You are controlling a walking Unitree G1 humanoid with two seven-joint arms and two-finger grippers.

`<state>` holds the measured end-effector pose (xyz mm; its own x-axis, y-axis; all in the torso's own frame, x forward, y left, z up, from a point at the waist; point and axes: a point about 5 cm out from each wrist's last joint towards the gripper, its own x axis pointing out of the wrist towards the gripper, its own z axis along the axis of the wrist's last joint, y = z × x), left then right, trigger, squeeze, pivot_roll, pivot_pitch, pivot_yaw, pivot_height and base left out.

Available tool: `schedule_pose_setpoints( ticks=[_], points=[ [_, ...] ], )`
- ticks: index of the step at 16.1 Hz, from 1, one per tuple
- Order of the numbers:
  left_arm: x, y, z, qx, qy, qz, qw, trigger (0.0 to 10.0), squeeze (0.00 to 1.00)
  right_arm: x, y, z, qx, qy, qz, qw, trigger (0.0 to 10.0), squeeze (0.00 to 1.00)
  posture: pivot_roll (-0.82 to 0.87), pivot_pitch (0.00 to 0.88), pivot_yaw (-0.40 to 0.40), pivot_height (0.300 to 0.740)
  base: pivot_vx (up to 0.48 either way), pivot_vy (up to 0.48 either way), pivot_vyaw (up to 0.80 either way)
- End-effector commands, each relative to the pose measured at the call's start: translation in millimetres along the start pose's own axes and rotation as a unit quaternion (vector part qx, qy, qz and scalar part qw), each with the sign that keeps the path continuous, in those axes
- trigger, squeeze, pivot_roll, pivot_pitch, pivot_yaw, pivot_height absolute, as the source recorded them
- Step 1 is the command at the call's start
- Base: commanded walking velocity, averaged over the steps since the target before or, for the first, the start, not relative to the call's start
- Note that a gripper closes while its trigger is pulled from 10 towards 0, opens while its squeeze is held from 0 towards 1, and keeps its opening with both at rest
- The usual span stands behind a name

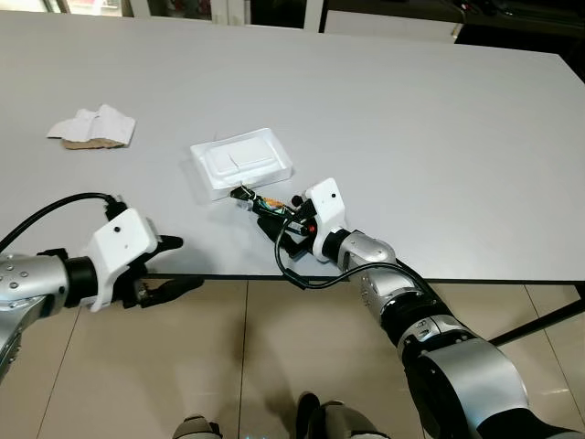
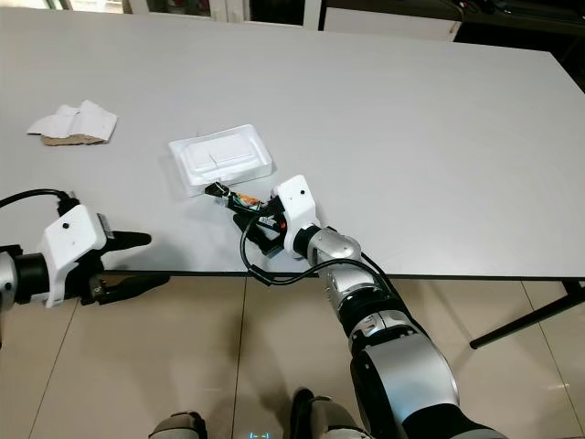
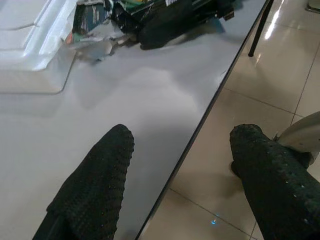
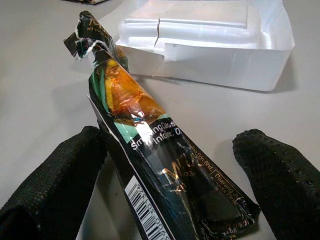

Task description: Picking trash to rubbish bin

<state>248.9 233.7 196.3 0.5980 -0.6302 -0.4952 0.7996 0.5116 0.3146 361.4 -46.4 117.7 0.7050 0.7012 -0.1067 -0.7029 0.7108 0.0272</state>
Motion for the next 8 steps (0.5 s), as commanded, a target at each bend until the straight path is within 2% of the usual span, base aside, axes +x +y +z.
schedule_pose_setpoints(
  ticks=[1,2,3,8],
  points=[
    [1.6,-2.6,5.1,0.005,0.000,-0.015,1.000,10.0,0.00,-4.4,-1.0,-9.2,0.008,0.009,-0.005,1.000,10.0,0.00,0.09,0.174,-0.101,0.740,0.000,0.000,0.00],
    [2.5,-2.3,6.5,0.006,-0.001,-0.017,1.000,10.0,0.00,-4.5,-0.5,-9.9,0.009,0.008,-0.005,1.000,4.4,0.00,0.09,0.170,-0.101,0.740,0.000,0.000,0.00],
    [4.2,-2.2,8.3,0.005,-0.006,-0.016,1.000,10.0,0.00,-5.0,-0.4,-11.1,0.013,0.008,-0.005,1.000,0.0,0.00,0.09,0.163,-0.106,0.740,0.000,0.000,0.00],
    [8.3,-6.1,7.1,-0.013,-0.015,-0.015,1.000,10.0,0.00,-7.7,1.8,-18.0,0.012,0.017,0.002,1.000,0.0,0.00,0.07,0.191,-0.108,0.740,0.000,0.000,0.00]
  ],
)
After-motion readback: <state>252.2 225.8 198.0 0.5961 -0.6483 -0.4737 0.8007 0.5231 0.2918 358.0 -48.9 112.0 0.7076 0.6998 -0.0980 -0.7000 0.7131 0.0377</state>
